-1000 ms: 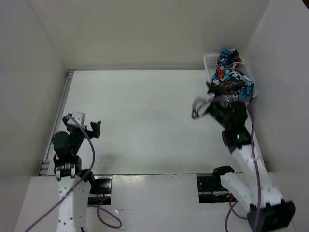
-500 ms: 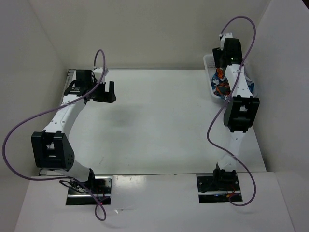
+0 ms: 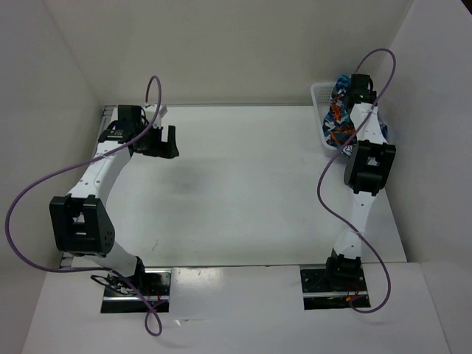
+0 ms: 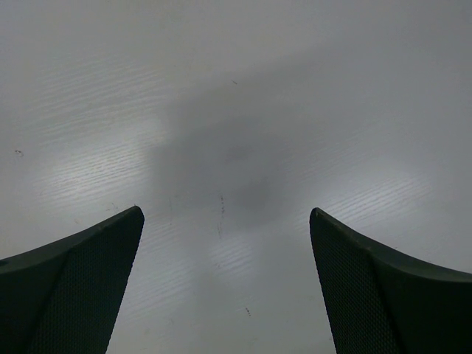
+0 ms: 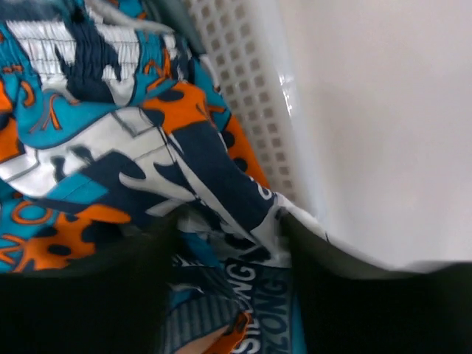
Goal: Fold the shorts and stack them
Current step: Grab the shorts from the pile
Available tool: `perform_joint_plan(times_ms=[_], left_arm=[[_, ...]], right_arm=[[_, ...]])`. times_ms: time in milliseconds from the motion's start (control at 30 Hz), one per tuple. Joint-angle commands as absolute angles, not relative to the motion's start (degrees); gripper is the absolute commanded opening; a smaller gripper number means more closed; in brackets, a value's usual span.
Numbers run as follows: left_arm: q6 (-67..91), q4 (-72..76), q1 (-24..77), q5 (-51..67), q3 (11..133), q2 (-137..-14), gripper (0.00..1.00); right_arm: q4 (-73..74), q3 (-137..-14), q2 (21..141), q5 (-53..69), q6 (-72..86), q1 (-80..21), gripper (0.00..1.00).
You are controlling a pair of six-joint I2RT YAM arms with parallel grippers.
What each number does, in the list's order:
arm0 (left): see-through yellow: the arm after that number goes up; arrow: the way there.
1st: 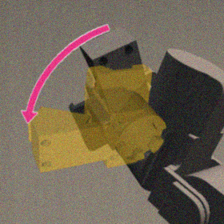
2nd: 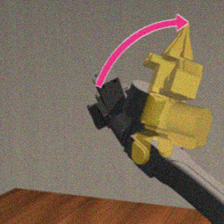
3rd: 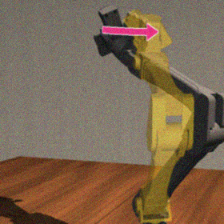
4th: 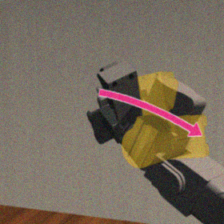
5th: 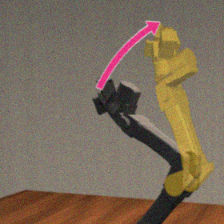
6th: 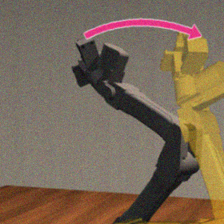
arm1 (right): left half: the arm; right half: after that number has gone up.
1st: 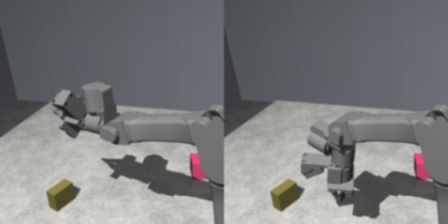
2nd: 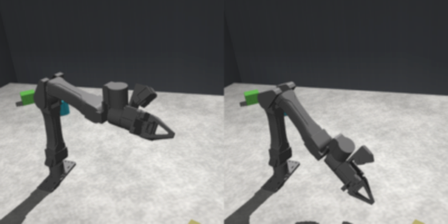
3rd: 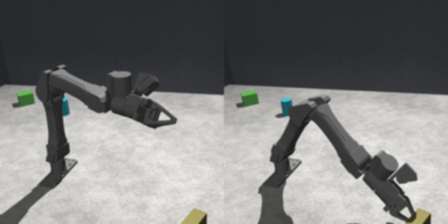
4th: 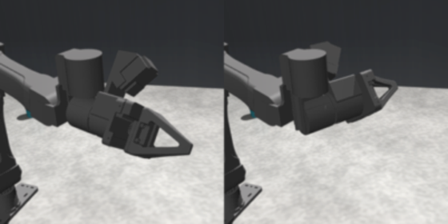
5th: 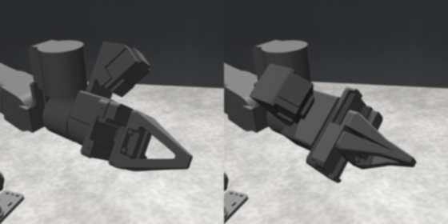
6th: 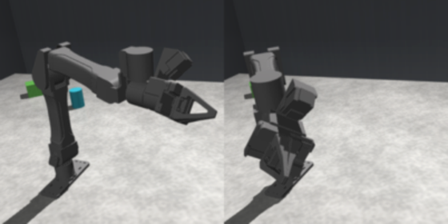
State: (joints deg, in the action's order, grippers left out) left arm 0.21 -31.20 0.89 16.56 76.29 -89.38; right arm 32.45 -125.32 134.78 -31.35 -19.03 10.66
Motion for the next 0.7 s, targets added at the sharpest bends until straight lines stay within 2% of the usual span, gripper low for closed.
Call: perform_joint_plan(times_ms=[0,33,100,133,233,433,500,667], left_arm=[[0.00,-31.38,0.70,19.24,78.40,-89.47,1.00],[0.00,-31.38,0.70,19.25,77.79,-89.47,1.00],[0.00,-31.38,0.70,19.77,77.17,-88.95,1.00],[0.00,-31.38,0.70,20.30,76.30,-88.25,1.00],[0.00,-31.38,0.70,20.92,75.41,-86.49,1.00],[0.00,-30.24,0.70,19.17,72.33,-82.97,1.00],[0.00,-28.76,0.70,17.76,71.81,-81.49,1.00],[0.00,-22.25,0.70,8.10,69.26,-77.09,1.00]], right_arm=[[34.72,-125.24,135.26,-31.30,-17.41,10.46,0.53],[34.72,-125.24,135.26,-30.77,-17.40,10.46,0.32],[36.20,-124.72,134.74,-29.89,-16.79,10.46,0.13],[36.21,-124.19,133.52,-29.10,-16.09,10.46,0.00],[36.83,-123.05,131.58,-26.30,-15.39,10.46,0.00],[40.08,-132.26,125.00,-17.41,-7.22,9.85,0.00],[38.08,-135.17,119.64,-18.01,-3.96,8.44,0.00],[29.99,-133.69,103.58,-18.98,0.97,2.83,0.00]])
